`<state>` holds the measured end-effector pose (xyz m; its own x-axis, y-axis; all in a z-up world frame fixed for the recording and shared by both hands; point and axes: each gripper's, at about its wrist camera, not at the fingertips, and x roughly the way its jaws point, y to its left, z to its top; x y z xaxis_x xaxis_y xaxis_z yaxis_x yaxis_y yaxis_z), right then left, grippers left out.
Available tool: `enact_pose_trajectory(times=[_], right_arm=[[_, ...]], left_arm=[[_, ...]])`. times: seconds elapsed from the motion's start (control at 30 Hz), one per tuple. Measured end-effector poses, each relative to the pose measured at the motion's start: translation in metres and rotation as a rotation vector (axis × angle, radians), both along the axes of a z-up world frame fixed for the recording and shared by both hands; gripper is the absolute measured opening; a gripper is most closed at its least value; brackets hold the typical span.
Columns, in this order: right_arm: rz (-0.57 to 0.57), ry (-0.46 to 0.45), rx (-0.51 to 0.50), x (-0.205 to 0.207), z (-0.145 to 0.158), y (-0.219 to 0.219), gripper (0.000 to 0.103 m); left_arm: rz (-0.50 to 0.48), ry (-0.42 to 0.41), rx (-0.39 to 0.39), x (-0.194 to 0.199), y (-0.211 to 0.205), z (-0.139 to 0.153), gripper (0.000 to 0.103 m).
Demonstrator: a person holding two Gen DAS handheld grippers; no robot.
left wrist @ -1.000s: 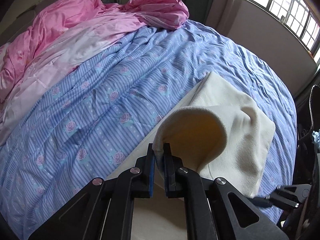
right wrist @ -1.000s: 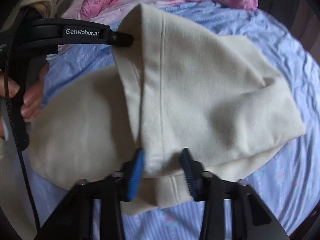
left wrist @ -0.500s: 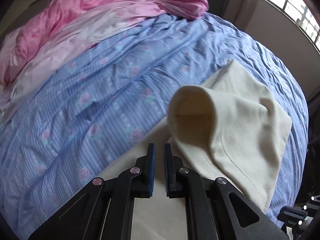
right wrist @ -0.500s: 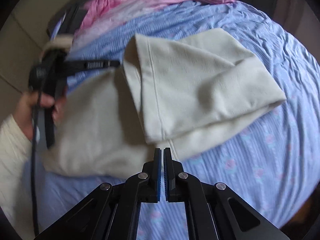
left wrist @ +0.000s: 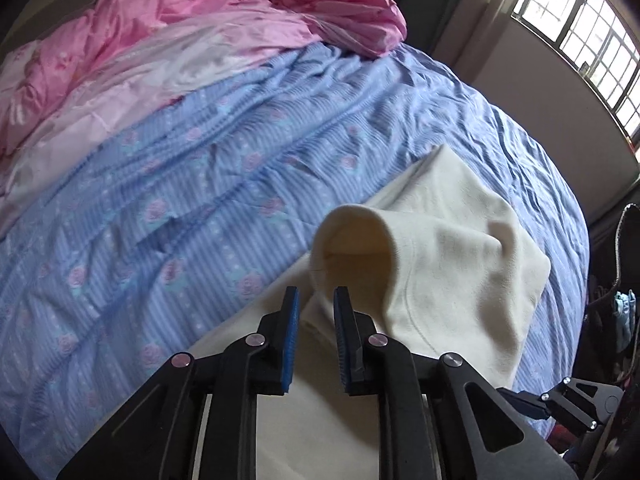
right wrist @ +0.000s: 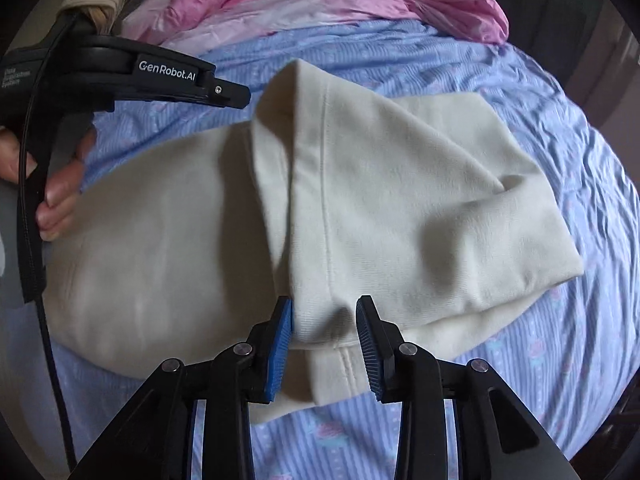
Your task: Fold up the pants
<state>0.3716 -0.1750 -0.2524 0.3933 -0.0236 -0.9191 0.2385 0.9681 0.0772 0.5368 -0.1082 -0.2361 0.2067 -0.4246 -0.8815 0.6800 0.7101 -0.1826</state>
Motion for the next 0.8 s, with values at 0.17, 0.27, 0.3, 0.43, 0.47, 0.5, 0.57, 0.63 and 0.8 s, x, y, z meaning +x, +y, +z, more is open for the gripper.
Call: enact_pose_trajectory(times=[0.17,0.27,0.3,0.43,0.47,0.5,0.57,0.63,0.8], right_arm=[[-0.042,0.001,-0.049,-0.011,0.008,-0.007,0.033],[-0.100,0.015,-0.058,-0.017,0.011,-0.016,0.031],[-0.116,0.017,-0.057,-0.018,0.012,-0.020,0.031],[-0.128,0.036,-0.107,-0.015,0.005,-0.027,0.031],[-0.117,0.042,-0.116,-0.010,0.001,-0.027,0.031],[-0.106,0.045,-0.112,-0.006,-0.002,-0.028,0.031],[-0.086,0.044,-0.102,0.000,-0.007,-0.028,0.031],[-0.079,0.034,-0.104,-0.003,-0.001,-0.029,0.004],[-0.058,-0.109,-0.259,-0.049,0.058,-0.019,0.004]], left_arm=[[-0.001,0.019,0.013,0.001,-0.012,-0.012,0.018],[0.007,0.034,0.027,0.004,-0.015,-0.019,0.018],[0.009,0.036,0.027,0.005,-0.016,-0.020,0.018],[0.018,0.041,0.031,0.007,-0.018,-0.023,0.018],[0.019,0.045,0.036,0.007,-0.018,-0.024,0.018],[0.020,0.048,0.039,0.007,-0.019,-0.025,0.018],[0.020,0.053,0.040,0.009,-0.020,-0.027,0.005],[0.024,0.038,0.049,0.009,-0.019,-0.025,0.005],[0.003,-0.031,0.001,-0.006,-0.007,-0.003,0.005]])
